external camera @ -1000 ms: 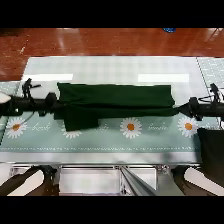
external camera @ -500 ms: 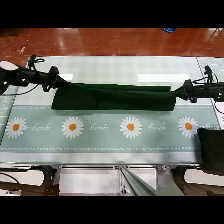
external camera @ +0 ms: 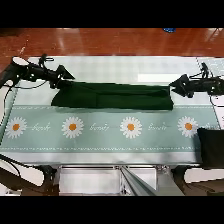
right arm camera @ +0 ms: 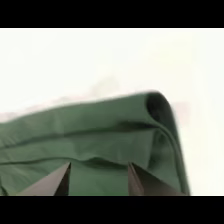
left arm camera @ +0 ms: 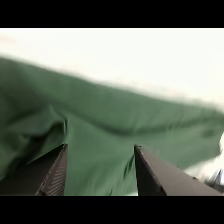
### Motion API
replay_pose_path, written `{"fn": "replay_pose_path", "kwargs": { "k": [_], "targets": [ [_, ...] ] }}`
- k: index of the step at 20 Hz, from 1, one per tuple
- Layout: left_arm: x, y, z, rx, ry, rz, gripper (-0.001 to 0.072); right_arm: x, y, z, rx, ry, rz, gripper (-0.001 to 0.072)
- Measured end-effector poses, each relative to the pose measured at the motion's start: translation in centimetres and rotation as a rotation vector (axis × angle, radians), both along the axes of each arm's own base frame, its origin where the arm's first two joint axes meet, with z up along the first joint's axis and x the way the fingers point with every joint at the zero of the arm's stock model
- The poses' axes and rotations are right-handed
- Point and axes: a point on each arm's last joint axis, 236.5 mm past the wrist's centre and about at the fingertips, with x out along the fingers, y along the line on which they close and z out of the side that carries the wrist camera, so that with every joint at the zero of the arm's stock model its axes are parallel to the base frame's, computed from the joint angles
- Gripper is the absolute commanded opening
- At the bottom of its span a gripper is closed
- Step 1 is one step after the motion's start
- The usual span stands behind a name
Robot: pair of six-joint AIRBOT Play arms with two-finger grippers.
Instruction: Fold the shirts.
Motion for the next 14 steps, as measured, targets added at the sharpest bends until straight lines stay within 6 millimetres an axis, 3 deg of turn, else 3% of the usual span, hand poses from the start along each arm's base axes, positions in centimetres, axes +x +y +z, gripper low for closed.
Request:
{"fn": "replay_pose_path", "kwargs": {
  "k": [3, 6, 8, 10, 14],
  "targets": [
    [-2.8, 1.6, 0.8, -0.035, 0.054, -0.084, 0.0508, 0.3, -3.2, 3.3, -0.027, -0.057, -0.033, 0.0413],
    [-4.5, 4.1, 4.0, -0.037, 0.039, -0.094, 0.0508, -1.5, -7.0, 5.1, -0.108, -0.057, -0.063, 0.0413],
    [-5.3, 5.6, 6.5, 0.027, -0.023, -0.064, 0.0508, -3.2, -8.6, 4.7, -0.164, -0.011, -0.062, 0.0413],
    [-6.1, 5.8, 8.8, 0.100, -0.113, -0.015, 0.0508, -4.8, -9.2, 3.2, -0.189, 0.049, -0.067, 0.0412],
    [-9.1, 2.2, 11.1, 0.206, -0.307, 0.037, 0.0508, -6.0, -7.2, -0.8, -0.160, 0.150, -0.097, 0.0412]
  ]
}}
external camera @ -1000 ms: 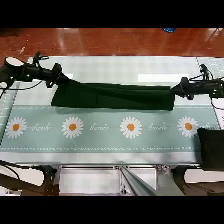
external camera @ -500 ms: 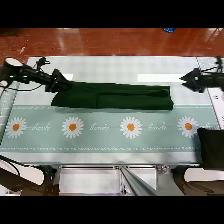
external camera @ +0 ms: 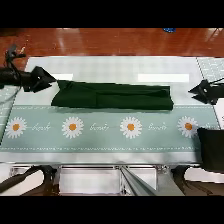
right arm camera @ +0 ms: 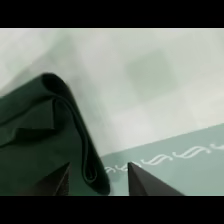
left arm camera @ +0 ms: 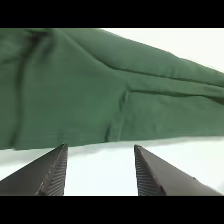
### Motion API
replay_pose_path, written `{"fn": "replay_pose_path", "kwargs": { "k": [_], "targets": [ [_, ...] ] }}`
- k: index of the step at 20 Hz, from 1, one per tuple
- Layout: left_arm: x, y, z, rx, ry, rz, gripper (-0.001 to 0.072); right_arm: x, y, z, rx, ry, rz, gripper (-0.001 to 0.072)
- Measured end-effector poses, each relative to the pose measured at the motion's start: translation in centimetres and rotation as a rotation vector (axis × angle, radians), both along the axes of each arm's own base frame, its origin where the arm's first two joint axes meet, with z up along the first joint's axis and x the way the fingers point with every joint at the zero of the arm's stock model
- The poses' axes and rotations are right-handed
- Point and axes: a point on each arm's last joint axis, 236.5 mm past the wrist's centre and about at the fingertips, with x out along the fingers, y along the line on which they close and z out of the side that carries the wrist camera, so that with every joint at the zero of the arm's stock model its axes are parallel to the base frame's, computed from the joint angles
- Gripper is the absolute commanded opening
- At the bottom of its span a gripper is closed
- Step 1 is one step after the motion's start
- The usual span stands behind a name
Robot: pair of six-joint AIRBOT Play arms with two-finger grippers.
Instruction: Fold the shirts.
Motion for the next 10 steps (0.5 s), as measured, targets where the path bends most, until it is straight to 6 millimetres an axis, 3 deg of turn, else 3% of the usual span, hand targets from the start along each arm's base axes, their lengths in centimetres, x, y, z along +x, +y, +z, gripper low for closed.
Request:
{"fn": "replay_pose_path", "kwargs": {
  "k": [4, 8, 9, 10],
  "targets": [
    [-2.1, -3.9, -0.4, 0.041, -0.130, -0.008, 0.0508, 0.5, 4.2, -3.5, 0.073, 0.054, 0.047, 0.0412],
    [-2.9, -6.1, -1.3, 0.051, -0.163, -0.040, 0.0507, 1.6, 8.8, -5.6, 0.162, 0.068, 0.090, 0.0390],
    [-3.0, -6.4, -1.6, 0.052, -0.163, -0.044, 0.0507, 1.7, 9.9, -5.9, 0.184, 0.074, 0.098, 0.0303],
    [-3.0, -6.7, -1.8, 0.051, -0.161, -0.046, 0.0506, 1.9, 10.6, -6.2, 0.190, 0.074, 0.108, 0.0018]
  ]
}}
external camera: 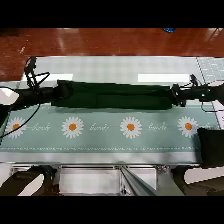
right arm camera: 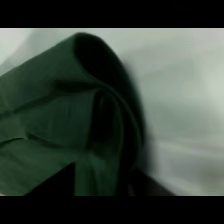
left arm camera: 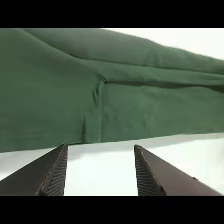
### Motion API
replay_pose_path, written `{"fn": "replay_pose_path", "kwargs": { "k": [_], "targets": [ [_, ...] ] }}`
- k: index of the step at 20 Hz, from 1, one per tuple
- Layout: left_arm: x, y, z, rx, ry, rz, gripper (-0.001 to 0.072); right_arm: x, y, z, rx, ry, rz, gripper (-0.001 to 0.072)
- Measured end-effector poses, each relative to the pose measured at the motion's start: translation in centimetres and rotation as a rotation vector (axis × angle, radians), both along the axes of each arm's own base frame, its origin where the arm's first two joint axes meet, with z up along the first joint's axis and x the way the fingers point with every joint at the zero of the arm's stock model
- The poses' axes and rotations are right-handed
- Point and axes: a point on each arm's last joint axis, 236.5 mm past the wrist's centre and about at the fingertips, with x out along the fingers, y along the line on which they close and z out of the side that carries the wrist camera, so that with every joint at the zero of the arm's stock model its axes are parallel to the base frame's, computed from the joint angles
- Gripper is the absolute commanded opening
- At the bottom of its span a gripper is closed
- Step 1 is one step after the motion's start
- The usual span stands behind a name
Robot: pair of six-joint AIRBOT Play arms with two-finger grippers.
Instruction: Fold the shirts.
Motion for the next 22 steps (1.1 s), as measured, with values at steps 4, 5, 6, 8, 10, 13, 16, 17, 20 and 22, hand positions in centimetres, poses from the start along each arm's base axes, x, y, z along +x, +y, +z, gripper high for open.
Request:
{"fn": "replay_pose_path", "kwargs": {
  "k": [4, 5, 6, 8, 10, 13, 16, 17, 20, 22],
  "targets": [
    [0.0, -0.6, -1.1, -0.009, 0.025, -0.003, 0.0020, 1.1, 1.7, 2.2, 0.007, -0.060, 0.061, 0.0022],
    [0.0, -0.8, -1.3, -0.010, 0.031, -0.007, 0.0020, 1.3, 1.8, 3.6, 0.002, -0.089, 0.076, 0.0022],
    [0.0, -1.0, -1.5, -0.015, 0.035, -0.009, 0.0020, 1.1, 1.8, 5.3, -0.011, -0.116, 0.099, 0.0022],
    [-0.1, -2.3, -1.4, -0.021, 0.024, -0.049, 0.0019, 0.1, 1.7, 9.0, -0.058, -0.181, 0.151, 0.0022],
    [-0.5, -4.8, -0.7, -0.023, -0.001, -0.134, 0.0019, -1.8, 1.6, 12.6, -0.129, -0.244, 0.197, 0.0022],
    [-0.3, -9.4, 0.5, -0.038, -0.042, -0.230, 0.0019, -5.7, 2.2, 17.3, -0.213, -0.341, 0.213, 0.0022],
    [0.0, -15.2, 0.7, -0.048, -0.044, -0.352, 0.0019, -9.7, 3.2, 21.2, -0.262, -0.440, 0.187, 0.0022],
    [-0.2, -17.4, 0.5, -0.049, -0.032, -0.401, 0.0019, -11.1, 3.6, 22.3, -0.275, -0.468, 0.178, 0.0022],
    [-1.7, -24.4, -1.4, -0.054, 0.035, -0.561, 0.0019, -14.0, 4.5, 25.0, -0.295, -0.547, 0.149, 0.0022],
    [-3.3, -28.7, -3.3, -0.055, 0.084, -0.639, 0.0019, -15.3, 5.5, 26.5, -0.279, -0.591, 0.137, 0.0022]
  ]
}}
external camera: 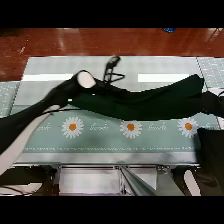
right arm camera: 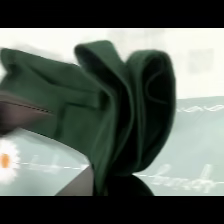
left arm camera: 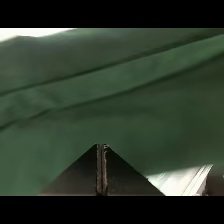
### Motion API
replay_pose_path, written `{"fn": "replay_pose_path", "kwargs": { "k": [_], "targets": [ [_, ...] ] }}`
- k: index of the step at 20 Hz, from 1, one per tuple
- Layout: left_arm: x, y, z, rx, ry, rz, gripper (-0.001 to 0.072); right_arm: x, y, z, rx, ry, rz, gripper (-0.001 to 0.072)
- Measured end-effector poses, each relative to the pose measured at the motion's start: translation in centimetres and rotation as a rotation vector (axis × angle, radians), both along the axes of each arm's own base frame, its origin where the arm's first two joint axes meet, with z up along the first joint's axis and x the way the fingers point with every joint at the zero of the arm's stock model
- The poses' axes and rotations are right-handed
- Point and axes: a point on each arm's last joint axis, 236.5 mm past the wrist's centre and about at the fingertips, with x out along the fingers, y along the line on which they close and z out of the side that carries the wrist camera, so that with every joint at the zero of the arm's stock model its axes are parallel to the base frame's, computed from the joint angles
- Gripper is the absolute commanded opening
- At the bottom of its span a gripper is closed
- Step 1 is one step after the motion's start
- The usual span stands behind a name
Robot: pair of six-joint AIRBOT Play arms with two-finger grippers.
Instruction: Fold the shirts.
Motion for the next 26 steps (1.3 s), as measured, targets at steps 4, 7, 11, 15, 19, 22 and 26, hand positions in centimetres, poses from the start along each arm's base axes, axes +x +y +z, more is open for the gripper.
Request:
{"fn": "replay_pose_path", "kwargs": {
  "k": [4, 7, 11, 15, 19, 22, 26],
  "targets": [
    [-3.9, -6.8, -4.6, 0.030, 0.099, -0.089, 0.0019, -1.5, 2.1, 2.0, 0.070, -0.049, 0.035, 0.0022],
    [-6.8, -9.6, -6.6, 0.054, 0.159, -0.152, 0.0019, -1.8, 2.8, 2.7, 0.097, -0.069, 0.050, 0.0022],
    [-4.1, -9.3, -5.2, 0.030, 0.168, -0.113, 0.0019, -1.9, 3.0, 2.9, 0.106, -0.071, 0.057, 0.0022],
    [3.2, -3.2, -1.1, 0.004, 0.150, 0.009, 0.0019, -1.2, 3.1, 2.1, 0.118, -0.039, 0.068, 0.0022],
    [9.4, 7.2, 4.2, 0.042, 0.048, 0.156, 0.0020, 0.8, 6.4, 1.6, 0.199, -0.023, 0.193, 0.0022],
    [10.9, 16.5, 8.5, 0.080, -0.055, 0.314, 0.0020, 3.3, 10.1, 0.6, 0.269, 0.007, 0.293, 0.0022],
    [7.3, 25.7, 12.2, 0.094, -0.180, 0.497, 0.0020, 7.5, 15.5, -1.6, 0.297, 0.067, 0.403, 0.0023]
  ]
}}
